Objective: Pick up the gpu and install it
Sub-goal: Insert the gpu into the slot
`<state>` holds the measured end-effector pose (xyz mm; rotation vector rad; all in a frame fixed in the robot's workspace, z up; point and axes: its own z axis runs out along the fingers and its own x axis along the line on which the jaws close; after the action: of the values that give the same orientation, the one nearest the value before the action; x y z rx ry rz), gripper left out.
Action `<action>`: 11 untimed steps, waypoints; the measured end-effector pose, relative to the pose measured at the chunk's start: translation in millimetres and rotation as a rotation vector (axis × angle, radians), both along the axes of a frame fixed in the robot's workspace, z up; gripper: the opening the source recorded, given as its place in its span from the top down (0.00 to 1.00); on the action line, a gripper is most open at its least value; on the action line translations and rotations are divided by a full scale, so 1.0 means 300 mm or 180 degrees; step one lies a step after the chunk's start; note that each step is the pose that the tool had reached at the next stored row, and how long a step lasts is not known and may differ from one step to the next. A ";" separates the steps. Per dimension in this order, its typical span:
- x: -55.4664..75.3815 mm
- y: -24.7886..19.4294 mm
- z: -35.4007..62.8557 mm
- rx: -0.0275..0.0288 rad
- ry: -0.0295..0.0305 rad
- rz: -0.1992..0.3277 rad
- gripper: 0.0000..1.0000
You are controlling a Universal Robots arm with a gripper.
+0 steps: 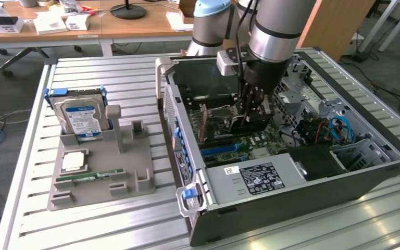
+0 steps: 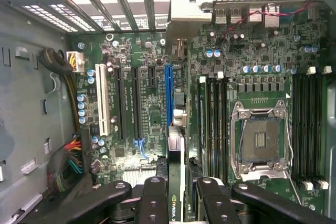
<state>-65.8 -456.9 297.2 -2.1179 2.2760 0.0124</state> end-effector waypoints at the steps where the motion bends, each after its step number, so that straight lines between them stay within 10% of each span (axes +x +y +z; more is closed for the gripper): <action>1: -0.002 0.000 0.000 0.0000 0.0000 0.0000 0.74; 11: -0.012 0.000 -0.006 0.0000 0.0000 0.0000 0.74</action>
<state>-69.5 -456.9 295.2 -2.1180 2.2760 0.0123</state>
